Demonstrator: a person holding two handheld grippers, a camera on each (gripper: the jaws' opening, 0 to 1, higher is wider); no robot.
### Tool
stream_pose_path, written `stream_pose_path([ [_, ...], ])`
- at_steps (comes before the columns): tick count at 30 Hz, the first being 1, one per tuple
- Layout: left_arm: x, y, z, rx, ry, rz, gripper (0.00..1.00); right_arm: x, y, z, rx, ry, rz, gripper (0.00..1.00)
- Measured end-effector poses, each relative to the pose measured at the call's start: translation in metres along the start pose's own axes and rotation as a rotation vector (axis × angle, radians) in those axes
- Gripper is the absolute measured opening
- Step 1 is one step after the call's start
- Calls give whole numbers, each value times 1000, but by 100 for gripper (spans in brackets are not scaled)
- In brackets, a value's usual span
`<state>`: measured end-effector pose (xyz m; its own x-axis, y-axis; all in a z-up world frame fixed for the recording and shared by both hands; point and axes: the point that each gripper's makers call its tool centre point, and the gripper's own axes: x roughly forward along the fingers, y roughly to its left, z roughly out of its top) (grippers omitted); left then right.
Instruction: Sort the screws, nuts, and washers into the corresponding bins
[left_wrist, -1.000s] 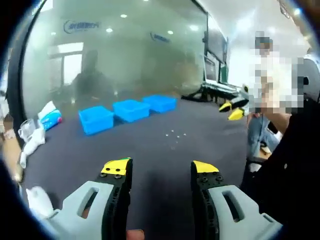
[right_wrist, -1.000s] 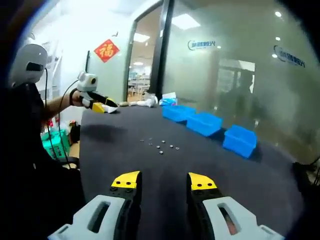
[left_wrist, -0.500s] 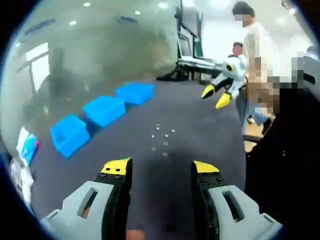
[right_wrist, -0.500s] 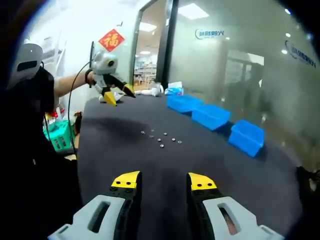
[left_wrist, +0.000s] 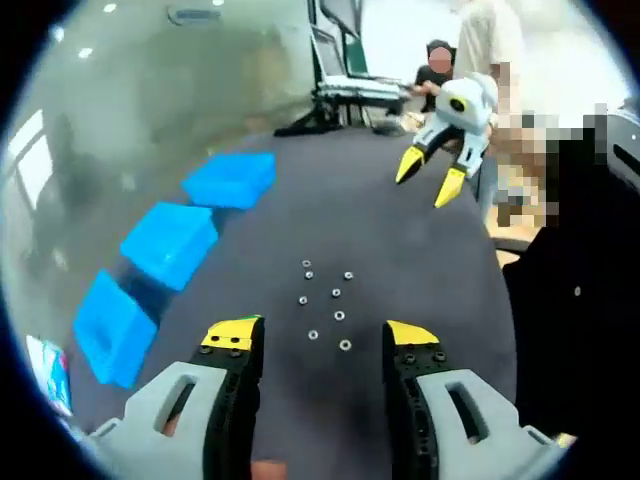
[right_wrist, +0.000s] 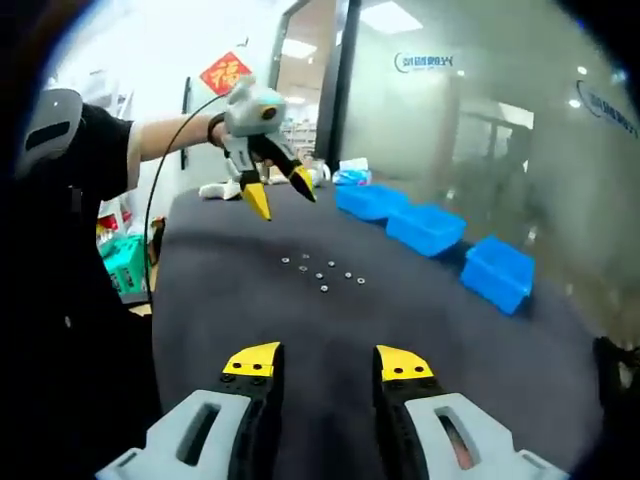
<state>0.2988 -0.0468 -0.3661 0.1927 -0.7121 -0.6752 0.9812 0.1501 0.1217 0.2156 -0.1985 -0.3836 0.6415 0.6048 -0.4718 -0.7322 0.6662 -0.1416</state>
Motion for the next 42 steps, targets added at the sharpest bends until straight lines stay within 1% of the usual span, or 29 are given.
stream_pose_path([
  [3,13,1,8,6,24,-25,44,-1,2,-1,-2,2,-1,31],
  [4,17,2,7,23,47,-32,44,-1,2,-2,0,3,-4,31],
  [5,20,2,8,46,59,-37,44,-2,3,-2,0,3,-5,31],
  [6,24,3,8,52,70,-41,44,-2,3,-2,3,2,-5,31],
  [9,34,5,3,71,130,-65,44,-5,4,-3,8,-4,-8,30],
  [12,42,8,0,57,163,-83,43,-6,6,-3,4,-9,-11,30],
  [15,49,9,-5,71,203,-97,41,-7,6,-2,3,-14,-11,30],
  [21,55,12,-9,68,238,-105,39,-9,4,-3,1,-17,-13,30],
  [24,55,13,-13,75,261,-102,38,-10,3,-5,-3,-14,-15,30],
  [28,53,11,-16,82,282,-115,38,-10,4,-5,1,-22,-13,30],
  [32,54,14,-16,85,290,-110,37,-10,4,-6,4,-24,-13,30],
  [37,62,20,-10,66,275,-89,32,-11,5,-9,6,-23,-11,30],
  [39,65,22,-11,70,283,-85,28,-11,6,-10,7,-19,-10,30],
  [42,70,21,-17,77,307,-90,25,-12,6,-12,9,-18,-9,30],
])
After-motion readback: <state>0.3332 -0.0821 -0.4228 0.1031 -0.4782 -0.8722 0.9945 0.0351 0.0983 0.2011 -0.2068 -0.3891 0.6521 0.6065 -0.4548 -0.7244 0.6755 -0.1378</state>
